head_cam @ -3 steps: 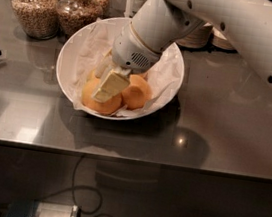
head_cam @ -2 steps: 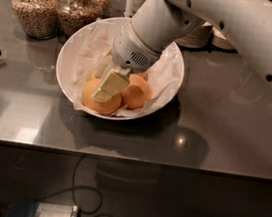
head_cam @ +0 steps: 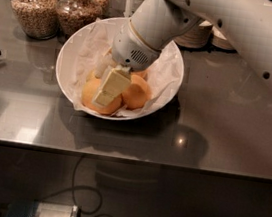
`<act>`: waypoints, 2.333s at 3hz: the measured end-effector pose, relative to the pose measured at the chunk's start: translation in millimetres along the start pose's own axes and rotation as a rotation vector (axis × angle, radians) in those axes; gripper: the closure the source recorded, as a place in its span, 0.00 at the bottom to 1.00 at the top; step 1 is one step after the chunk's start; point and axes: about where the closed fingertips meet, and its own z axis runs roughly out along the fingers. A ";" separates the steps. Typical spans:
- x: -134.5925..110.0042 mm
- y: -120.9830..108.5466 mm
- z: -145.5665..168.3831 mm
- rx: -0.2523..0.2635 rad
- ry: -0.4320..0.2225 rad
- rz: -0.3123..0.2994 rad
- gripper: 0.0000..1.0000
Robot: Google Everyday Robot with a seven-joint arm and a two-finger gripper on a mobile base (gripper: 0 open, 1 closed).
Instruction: Pick orange from white bowl
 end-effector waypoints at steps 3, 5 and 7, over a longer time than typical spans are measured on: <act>15.3 3.1 12.8 -0.027 0.006 0.038 0.34; 17.2 2.8 11.4 -0.025 0.004 0.046 0.72; 21.8 3.3 10.7 -0.022 0.005 0.056 0.59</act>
Offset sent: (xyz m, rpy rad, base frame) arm -0.0016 -0.0119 -0.0458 -0.0199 0.0796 -0.0356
